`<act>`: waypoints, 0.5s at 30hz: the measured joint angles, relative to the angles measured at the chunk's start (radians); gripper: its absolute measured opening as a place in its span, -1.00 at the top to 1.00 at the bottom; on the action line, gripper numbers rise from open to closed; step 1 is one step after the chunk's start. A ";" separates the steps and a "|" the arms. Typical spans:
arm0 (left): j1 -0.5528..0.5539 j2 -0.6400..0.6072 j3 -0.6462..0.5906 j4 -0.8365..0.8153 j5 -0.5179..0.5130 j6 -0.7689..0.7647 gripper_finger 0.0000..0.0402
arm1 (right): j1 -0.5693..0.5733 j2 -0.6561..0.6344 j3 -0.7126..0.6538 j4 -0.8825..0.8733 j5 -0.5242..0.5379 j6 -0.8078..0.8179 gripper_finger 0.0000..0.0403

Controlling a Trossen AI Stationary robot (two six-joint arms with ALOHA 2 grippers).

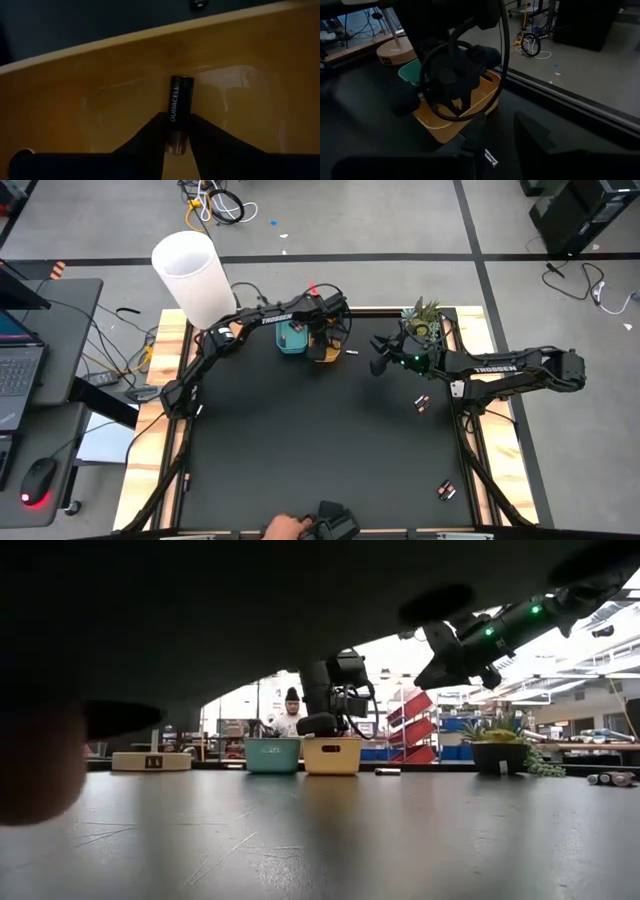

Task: Sort batteries
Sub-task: Put the gold black battery into the blue bin

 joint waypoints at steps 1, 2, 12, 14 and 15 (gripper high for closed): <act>0.000 0.000 0.000 0.000 -0.001 -0.012 0.53 | 0.002 0.000 0.000 0.000 0.000 0.001 0.57; 0.000 0.000 0.000 0.001 -0.001 -0.032 0.54 | 0.003 0.000 0.000 0.000 -0.001 0.001 0.57; 0.000 0.000 0.000 0.017 0.009 -0.191 0.67 | 0.004 0.000 0.000 0.009 -0.003 0.000 0.57; 0.000 0.000 0.000 0.022 0.010 -0.216 0.68 | 0.004 0.000 0.000 0.009 -0.003 -0.001 0.57; 0.000 0.000 0.000 0.024 0.010 -0.223 0.68 | 0.004 0.000 0.000 0.009 -0.003 -0.001 0.57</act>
